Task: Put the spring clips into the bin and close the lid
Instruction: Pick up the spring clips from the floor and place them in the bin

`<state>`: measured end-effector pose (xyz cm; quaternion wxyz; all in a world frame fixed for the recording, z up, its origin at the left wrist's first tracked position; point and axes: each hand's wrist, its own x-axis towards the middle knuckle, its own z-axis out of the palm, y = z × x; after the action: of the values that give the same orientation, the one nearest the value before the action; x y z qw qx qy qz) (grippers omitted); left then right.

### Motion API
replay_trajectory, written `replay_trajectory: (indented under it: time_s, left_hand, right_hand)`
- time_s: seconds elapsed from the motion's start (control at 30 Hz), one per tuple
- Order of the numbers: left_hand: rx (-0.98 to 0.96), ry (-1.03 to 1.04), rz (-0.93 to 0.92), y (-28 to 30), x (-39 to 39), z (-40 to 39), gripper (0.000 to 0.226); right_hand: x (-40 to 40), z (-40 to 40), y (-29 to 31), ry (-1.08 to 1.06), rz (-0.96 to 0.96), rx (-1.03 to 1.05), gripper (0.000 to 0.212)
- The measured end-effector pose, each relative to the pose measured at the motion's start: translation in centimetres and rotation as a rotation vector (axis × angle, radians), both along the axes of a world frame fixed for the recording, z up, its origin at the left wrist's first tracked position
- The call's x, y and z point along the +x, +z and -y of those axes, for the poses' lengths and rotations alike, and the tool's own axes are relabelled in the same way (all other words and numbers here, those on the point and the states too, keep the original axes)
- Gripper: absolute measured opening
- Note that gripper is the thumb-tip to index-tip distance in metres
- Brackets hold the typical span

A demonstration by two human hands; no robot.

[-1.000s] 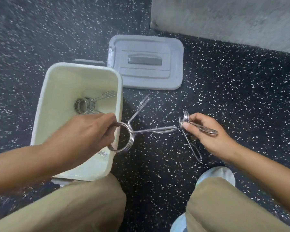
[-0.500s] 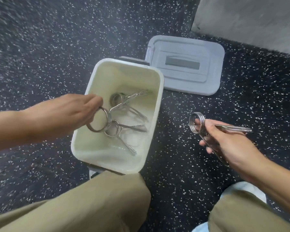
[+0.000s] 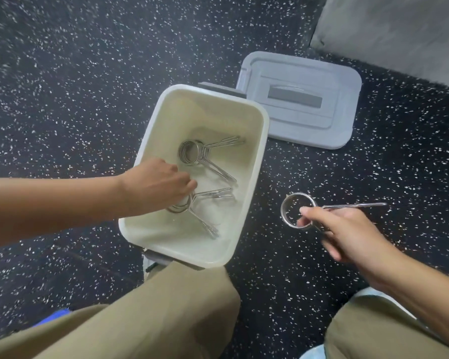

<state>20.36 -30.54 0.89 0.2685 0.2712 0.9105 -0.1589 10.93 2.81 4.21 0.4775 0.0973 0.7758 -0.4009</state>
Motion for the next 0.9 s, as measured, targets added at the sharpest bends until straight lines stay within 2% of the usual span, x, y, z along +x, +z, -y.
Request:
replay_trajectory:
  time_s: [0.17, 0.27, 0.43, 0.53, 0.7, 0.9]
  left_hand:
    - [-0.151, 0.009, 0.075, -1.3, -0.8, -2.2, 0.029]
    - [-0.168, 0.018, 0.083, -1.5, -0.9, -2.2, 0.027]
    - [-0.010, 0.027, -0.097, -1.9, 0.1, -0.3, 0.024]
    - [0.074, 0.073, -0.126, -1.9, 0.5, 0.2, 0.023]
    - [0.229, 0.191, -0.218, -0.5, 1.5, -0.5, 0.015]
    - [0.366, 0.416, -0.296, 3.0, 2.9, -1.7, 0.028]
  right_hand:
    - [0.6, 1.2, 0.1, 0.047, 0.048, 0.039, 0.045]
    - [0.7, 1.3, -0.1, 0.113, 0.024, 0.065, 0.048]
    - [0.2, 1.4, 0.6, 0.196, -0.119, 0.140, 0.044]
    - [-0.6, 2.1, 2.0, 0.285, -0.210, 0.212, 0.047]
    - [-2.9, 3.9, 5.0, 0.526, -0.355, 0.339, 0.052]
    - [-4.3, 9.0, 10.0, 0.801, -0.480, 0.390, 0.061]
